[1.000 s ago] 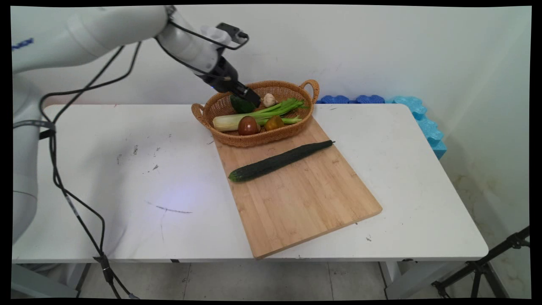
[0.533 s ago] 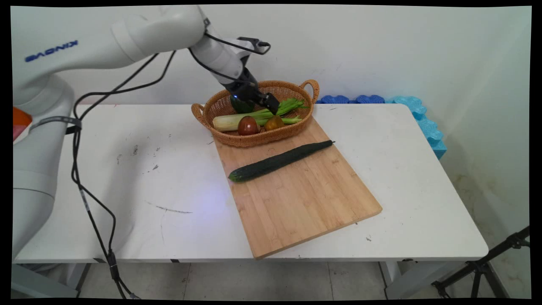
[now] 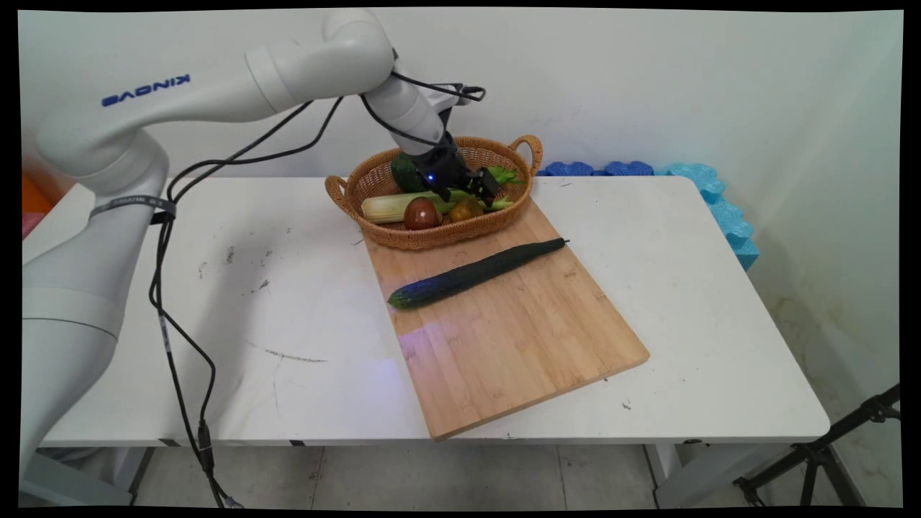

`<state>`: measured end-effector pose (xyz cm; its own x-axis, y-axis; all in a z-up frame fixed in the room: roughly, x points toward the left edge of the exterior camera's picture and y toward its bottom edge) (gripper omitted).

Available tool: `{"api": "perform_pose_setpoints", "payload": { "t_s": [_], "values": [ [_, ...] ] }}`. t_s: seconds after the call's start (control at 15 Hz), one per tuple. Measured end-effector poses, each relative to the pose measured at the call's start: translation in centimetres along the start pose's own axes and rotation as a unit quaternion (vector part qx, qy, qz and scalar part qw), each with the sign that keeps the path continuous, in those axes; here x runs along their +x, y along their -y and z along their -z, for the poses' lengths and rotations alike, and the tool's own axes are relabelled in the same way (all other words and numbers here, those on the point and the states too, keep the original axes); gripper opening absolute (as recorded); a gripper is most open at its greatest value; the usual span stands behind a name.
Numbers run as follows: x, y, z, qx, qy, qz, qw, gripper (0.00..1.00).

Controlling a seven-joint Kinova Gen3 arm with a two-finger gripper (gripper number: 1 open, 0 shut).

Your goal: Pick up the potato from the vegetable basket, then place the picked object on the cutting board

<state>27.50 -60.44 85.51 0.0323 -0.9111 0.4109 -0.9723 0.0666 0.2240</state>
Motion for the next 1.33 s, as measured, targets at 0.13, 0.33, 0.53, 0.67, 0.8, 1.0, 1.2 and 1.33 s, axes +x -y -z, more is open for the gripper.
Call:
{"api": "perform_pose_setpoints", "payload": {
  "t_s": [0.13, 0.33, 0.53, 0.67, 0.8, 1.0, 1.2, 1.33],
  "values": [
    [0.2, -0.3, -0.7, 0.001, 0.008, 0.011, 0.9999, 1.0],
    [0.4, -0.6, -1.3, 0.004, 0.016, 0.018, 0.9997, 1.0],
    [0.6, -0.7, -1.9, 0.007, 0.023, 0.021, 0.9995, 0.0],
    [0.7, -0.8, -2.1, 0.007, 0.025, 0.02, 0.9995, 0.0],
    [0.9, -0.8, -2.2, 0.007, 0.026, 0.017, 0.9995, 0.0],
    [1.3, -0.9, -2.2, 0.008, 0.026, 0.008, 0.9996, 0.0],
    [1.7, -1.0, -1.7, 0.009, 0.022, -0.003, 0.9997, 0.0],
    [2.1, -1.1, -1.2, 0.01, 0.018, -0.011, 0.9997, 0.0]
  ]
}}
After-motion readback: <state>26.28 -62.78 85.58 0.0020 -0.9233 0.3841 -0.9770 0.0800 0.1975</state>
